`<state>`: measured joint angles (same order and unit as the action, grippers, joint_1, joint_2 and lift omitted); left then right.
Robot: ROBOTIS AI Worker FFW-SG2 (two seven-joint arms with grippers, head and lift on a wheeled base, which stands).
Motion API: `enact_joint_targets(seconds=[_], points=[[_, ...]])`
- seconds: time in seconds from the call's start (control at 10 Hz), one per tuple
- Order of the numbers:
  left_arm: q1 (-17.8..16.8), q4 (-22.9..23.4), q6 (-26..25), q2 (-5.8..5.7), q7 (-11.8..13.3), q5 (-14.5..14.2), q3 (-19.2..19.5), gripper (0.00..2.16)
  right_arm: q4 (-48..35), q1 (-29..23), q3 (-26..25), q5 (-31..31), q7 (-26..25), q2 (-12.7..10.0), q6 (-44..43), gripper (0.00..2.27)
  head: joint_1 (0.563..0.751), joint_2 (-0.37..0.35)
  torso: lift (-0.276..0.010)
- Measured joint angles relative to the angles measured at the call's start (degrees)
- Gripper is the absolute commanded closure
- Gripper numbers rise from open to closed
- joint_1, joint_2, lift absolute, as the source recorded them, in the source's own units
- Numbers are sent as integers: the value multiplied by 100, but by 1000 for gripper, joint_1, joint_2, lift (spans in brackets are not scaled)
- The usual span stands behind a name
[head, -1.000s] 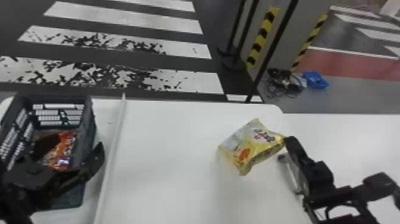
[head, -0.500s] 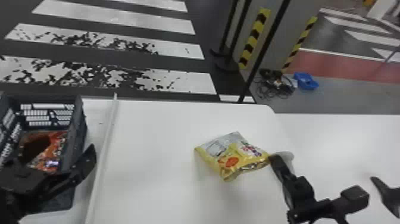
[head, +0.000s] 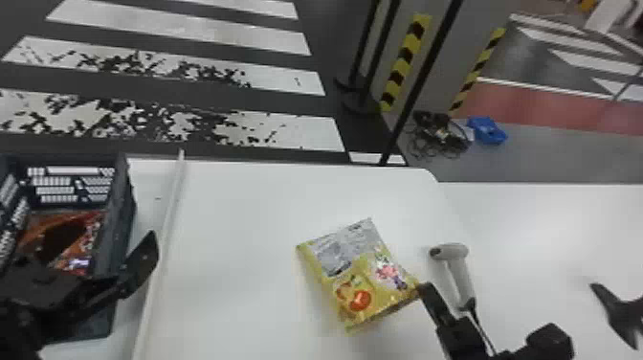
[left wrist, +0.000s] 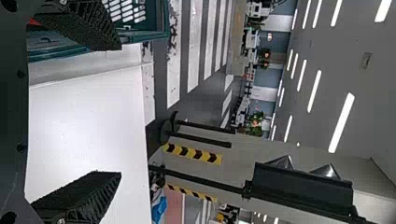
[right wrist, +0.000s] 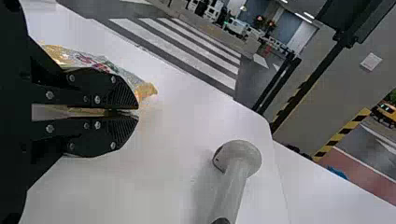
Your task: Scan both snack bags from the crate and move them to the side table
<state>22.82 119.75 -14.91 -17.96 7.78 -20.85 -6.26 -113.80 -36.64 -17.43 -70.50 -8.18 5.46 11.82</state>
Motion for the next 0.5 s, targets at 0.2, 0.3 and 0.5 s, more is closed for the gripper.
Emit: enact_joint_targets(seconds=[0.2, 0.3, 0.5], points=[[-5, 2, 14, 6, 4, 4, -6, 33, -246, -203, 253, 424, -363, 38, -171, 6, 695, -285, -95], [-6, 10, 48, 10, 4, 3, -11, 33, -332, -281, 342, 615, -458, 60, -286, 6, 695, -286, -95], [-6, 3, 96, 16, 7, 2, -22, 33, -517, -385, 489, 1160, -836, 96, -356, 6, 695, -290, -95]])
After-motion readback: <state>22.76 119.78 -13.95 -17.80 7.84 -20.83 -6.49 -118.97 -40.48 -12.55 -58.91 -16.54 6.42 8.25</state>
